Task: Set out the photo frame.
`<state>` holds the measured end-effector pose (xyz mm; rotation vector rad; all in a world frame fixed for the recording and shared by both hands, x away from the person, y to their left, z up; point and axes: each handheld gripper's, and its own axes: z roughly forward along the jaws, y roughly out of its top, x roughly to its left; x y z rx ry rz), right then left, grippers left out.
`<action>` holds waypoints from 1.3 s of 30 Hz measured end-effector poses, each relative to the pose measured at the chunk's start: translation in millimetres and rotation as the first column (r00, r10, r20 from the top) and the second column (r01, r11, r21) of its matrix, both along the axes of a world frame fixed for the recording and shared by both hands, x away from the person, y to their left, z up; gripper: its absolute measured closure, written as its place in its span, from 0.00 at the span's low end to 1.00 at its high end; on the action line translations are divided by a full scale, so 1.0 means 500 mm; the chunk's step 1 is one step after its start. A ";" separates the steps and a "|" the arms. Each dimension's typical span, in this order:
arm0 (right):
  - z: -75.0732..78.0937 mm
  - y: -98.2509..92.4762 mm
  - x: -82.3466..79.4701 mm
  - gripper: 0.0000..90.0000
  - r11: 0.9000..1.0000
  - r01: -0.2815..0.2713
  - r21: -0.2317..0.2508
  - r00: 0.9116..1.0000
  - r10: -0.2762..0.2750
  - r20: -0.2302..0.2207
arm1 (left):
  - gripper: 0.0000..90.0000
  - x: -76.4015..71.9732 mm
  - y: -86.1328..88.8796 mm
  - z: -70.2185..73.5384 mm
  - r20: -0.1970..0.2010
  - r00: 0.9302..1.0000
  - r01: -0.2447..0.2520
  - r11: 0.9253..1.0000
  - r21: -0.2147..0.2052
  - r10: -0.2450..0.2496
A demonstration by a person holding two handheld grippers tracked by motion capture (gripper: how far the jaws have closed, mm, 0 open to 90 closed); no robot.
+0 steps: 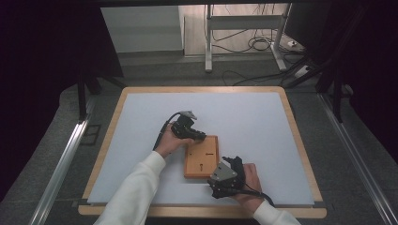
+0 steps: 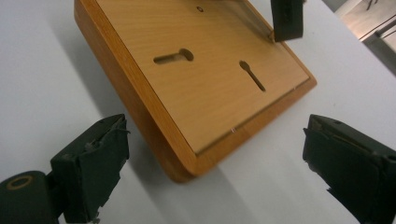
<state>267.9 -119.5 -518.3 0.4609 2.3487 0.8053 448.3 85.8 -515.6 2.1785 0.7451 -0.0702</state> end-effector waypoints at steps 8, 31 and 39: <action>-0.013 0.040 0.006 0.08 0.999 -0.012 -0.053 0.999 0.015 0.043 | 0.92 0.005 0.002 0.000 -0.017 1.000 0.002 1.000 -0.006 -0.002; 0.035 0.051 0.013 0.44 0.994 -0.073 -0.084 0.985 0.085 0.149 | 0.92 0.003 -0.003 0.001 0.021 0.998 -0.056 0.998 0.009 0.056; 0.055 0.045 0.020 0.51 0.995 -0.076 -0.062 0.985 0.084 0.151 | 0.84 -0.001 -0.005 0.003 0.054 0.995 -0.079 0.997 0.013 0.079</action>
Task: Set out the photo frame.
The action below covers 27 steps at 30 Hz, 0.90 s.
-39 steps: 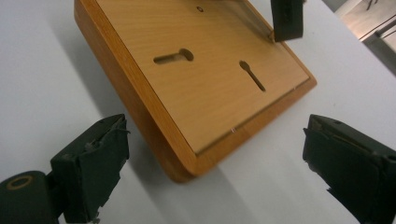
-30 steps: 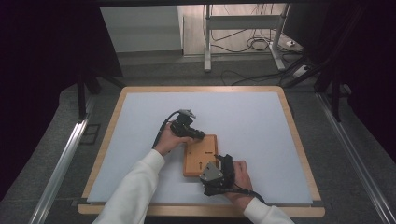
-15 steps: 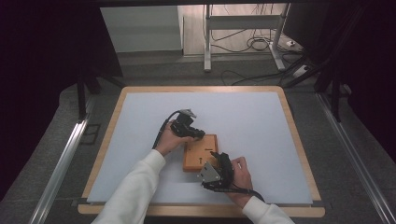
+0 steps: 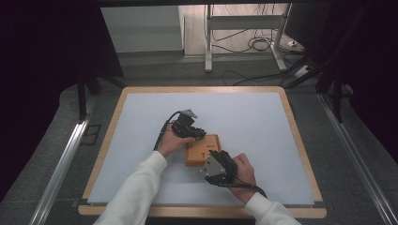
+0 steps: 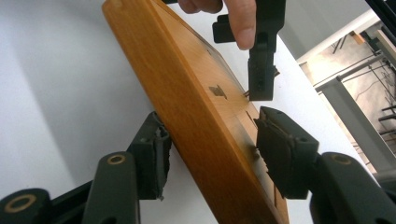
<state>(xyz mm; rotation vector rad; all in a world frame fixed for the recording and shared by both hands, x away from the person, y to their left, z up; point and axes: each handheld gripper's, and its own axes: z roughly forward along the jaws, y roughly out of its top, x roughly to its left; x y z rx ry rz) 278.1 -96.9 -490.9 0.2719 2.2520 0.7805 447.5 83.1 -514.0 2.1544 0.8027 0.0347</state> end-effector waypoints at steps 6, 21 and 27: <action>0.012 -0.003 0.007 0.52 1.000 -0.011 0.010 1.000 0.011 -0.022 | 0.58 -0.017 0.021 0.018 0.077 0.995 -0.067 0.998 -0.019 0.069; 0.021 0.004 0.016 0.54 1.000 -0.026 -0.002 0.999 0.025 -0.044 | 0.38 -0.123 0.163 0.019 0.147 0.976 -0.154 0.987 -0.053 0.160; 0.029 0.003 0.020 0.55 1.000 -0.026 -0.005 0.998 0.026 -0.050 | 0.37 -0.160 0.206 -0.003 0.168 0.974 -0.159 0.987 0.013 0.155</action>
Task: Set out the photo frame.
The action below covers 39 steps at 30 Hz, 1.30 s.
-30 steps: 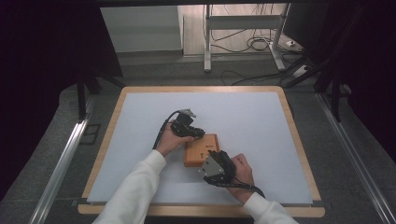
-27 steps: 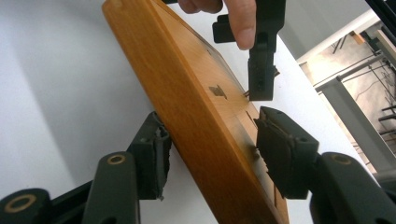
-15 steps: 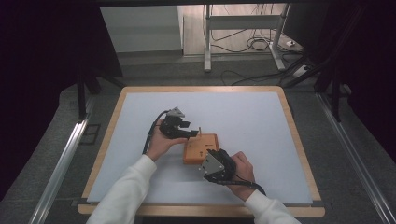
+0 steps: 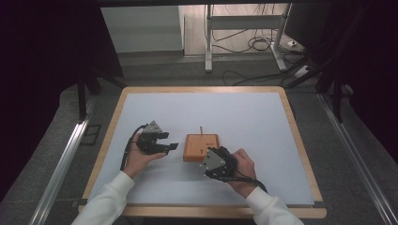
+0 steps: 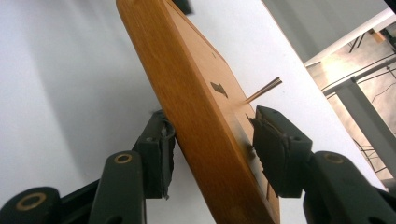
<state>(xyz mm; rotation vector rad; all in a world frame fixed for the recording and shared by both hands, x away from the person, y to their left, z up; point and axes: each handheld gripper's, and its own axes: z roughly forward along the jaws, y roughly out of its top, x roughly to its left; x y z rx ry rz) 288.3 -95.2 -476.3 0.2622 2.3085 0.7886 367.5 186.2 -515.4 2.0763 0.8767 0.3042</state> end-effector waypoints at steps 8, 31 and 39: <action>0.014 0.003 0.008 0.58 1.000 -0.002 -0.013 1.000 0.002 -0.002 | 0.36 -0.039 0.028 -0.019 -0.003 1.000 -0.001 0.998 0.059 0.001; 0.076 0.015 0.062 0.72 0.996 -0.002 -0.084 1.000 0.002 -0.004 | 0.34 -0.045 0.047 -0.023 0.046 0.995 -0.095 0.995 0.037 0.093; 0.088 0.024 0.076 0.74 0.993 -0.020 -0.115 1.000 0.019 -0.014 | 0.34 -0.044 0.046 -0.027 0.042 0.994 -0.098 0.994 0.039 0.096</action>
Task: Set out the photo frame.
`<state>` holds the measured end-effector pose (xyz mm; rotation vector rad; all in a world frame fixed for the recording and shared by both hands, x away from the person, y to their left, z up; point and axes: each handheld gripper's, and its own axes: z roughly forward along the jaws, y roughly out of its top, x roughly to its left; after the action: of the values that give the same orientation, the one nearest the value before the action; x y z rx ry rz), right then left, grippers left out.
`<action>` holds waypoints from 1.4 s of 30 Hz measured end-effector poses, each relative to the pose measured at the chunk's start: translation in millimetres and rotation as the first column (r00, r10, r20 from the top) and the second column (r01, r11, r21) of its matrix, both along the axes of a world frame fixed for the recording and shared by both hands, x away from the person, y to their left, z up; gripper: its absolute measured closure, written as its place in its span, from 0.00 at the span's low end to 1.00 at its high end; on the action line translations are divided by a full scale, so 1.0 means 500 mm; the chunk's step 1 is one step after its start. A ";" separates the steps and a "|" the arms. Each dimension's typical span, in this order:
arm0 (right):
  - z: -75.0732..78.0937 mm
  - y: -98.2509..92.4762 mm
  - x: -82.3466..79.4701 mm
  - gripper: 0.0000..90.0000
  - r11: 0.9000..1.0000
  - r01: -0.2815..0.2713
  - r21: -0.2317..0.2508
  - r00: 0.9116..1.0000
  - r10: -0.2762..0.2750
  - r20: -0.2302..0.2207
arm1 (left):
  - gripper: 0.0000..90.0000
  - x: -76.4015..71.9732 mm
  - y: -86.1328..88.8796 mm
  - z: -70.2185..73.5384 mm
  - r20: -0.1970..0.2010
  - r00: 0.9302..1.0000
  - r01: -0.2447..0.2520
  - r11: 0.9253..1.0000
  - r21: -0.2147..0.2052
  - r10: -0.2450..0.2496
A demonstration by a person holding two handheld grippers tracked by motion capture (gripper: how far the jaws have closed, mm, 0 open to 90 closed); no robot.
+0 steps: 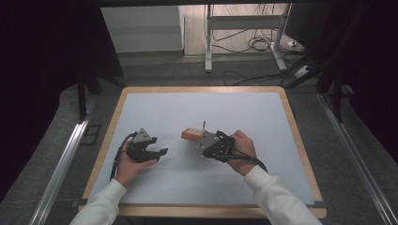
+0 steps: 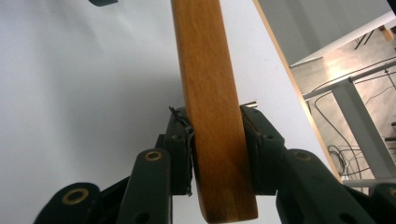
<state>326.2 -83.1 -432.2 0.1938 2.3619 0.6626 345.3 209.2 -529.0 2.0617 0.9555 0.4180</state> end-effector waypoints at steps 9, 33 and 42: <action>0.016 0.001 0.015 0.77 0.999 0.002 0.041 1.000 -0.002 0.001 | 0.34 0.001 0.000 -0.004 -0.002 1.000 -0.009 1.000 0.001 0.009; 0.067 -0.026 -0.046 0.77 0.982 -0.119 0.145 0.983 0.137 -0.121 | 0.34 0.000 -0.001 -0.006 -0.005 1.000 -0.021 1.000 0.003 0.021; 0.068 -0.050 -0.007 0.75 0.982 -0.064 0.179 0.987 0.088 -0.131 | 0.33 0.000 -0.003 -0.009 -0.013 1.000 -0.023 1.000 0.005 0.023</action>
<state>322.6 -108.3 -398.0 0.2331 2.4532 0.9211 345.4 207.7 -533.3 2.0613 0.9881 0.4196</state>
